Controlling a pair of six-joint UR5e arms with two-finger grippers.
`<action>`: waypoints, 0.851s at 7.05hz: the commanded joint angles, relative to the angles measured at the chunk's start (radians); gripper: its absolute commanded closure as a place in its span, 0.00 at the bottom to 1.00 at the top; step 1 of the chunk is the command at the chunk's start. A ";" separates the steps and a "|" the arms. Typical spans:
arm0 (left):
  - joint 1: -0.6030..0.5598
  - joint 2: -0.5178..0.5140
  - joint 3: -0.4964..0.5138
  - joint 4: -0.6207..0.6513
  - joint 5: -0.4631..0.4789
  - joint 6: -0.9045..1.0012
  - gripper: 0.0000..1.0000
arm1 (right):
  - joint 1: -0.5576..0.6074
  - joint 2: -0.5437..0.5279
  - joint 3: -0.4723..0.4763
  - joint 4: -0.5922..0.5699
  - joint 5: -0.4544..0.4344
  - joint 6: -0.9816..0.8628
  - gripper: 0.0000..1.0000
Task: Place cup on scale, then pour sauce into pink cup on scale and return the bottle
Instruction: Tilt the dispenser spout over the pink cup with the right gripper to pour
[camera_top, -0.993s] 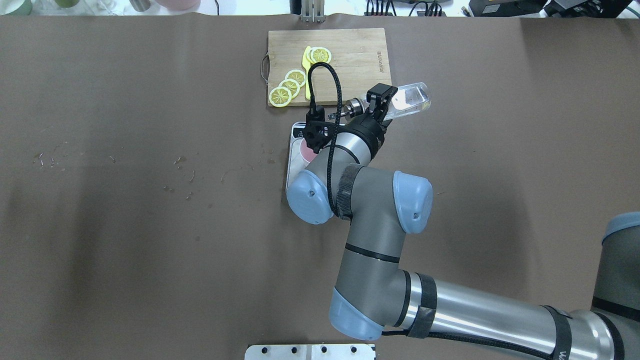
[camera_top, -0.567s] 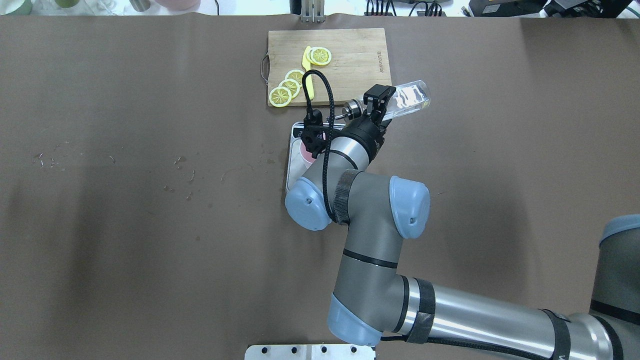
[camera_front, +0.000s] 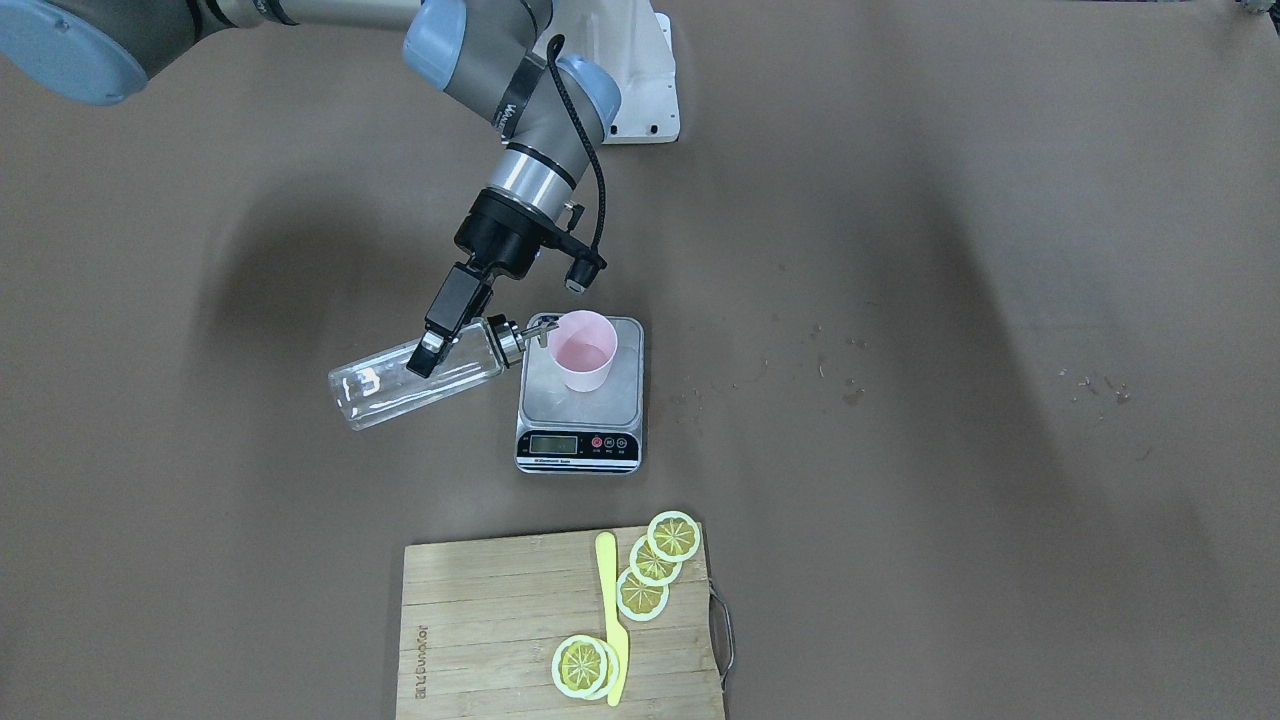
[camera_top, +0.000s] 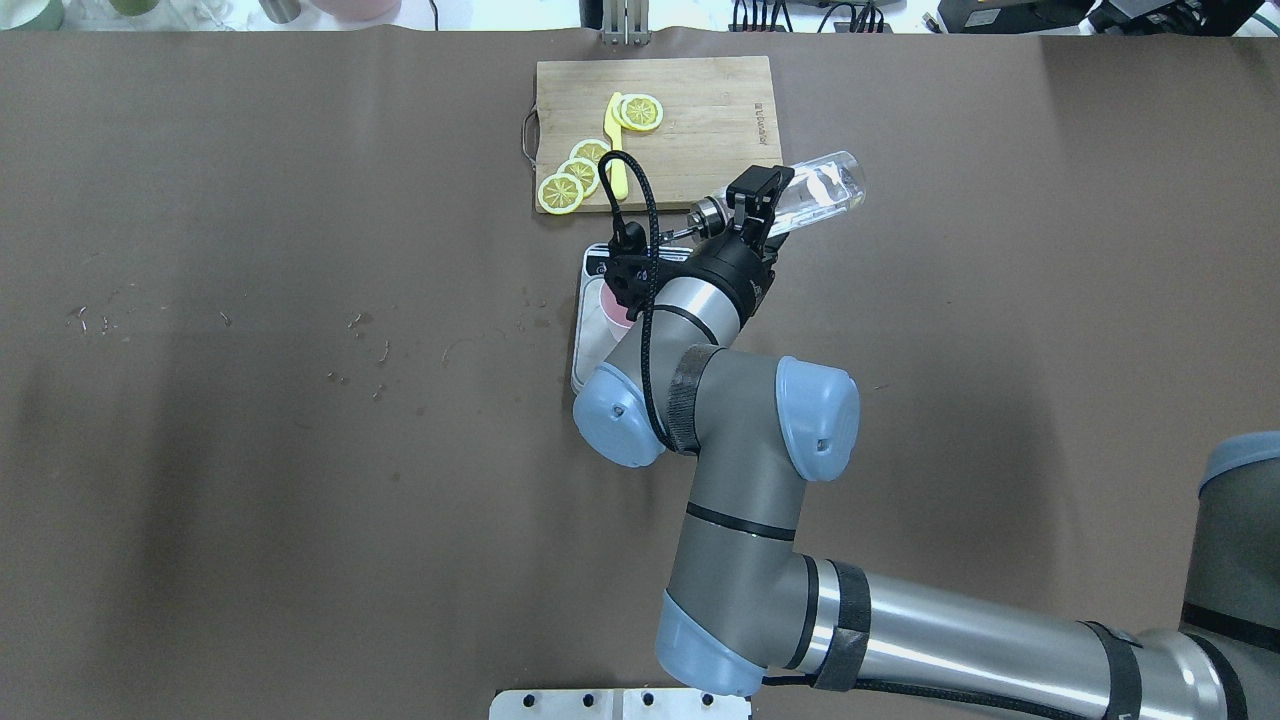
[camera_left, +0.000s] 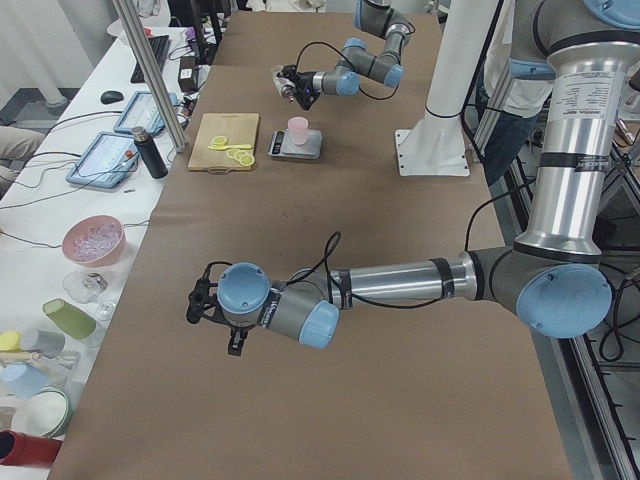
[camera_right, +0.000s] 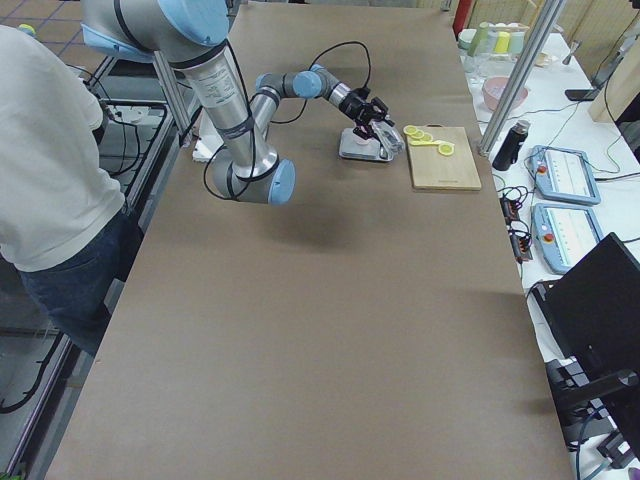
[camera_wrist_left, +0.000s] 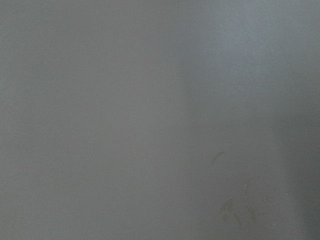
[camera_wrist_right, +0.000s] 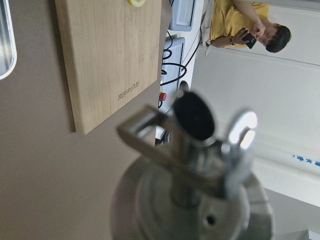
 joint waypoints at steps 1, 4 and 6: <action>0.001 0.000 0.000 -0.001 0.000 0.000 0.03 | -0.001 -0.001 0.000 -0.024 -0.025 0.000 1.00; 0.001 0.000 0.000 -0.001 0.000 0.000 0.03 | -0.001 0.005 -0.002 -0.032 -0.040 0.000 1.00; -0.001 0.000 0.000 -0.001 0.000 0.000 0.03 | -0.001 0.000 -0.003 -0.032 -0.052 0.000 1.00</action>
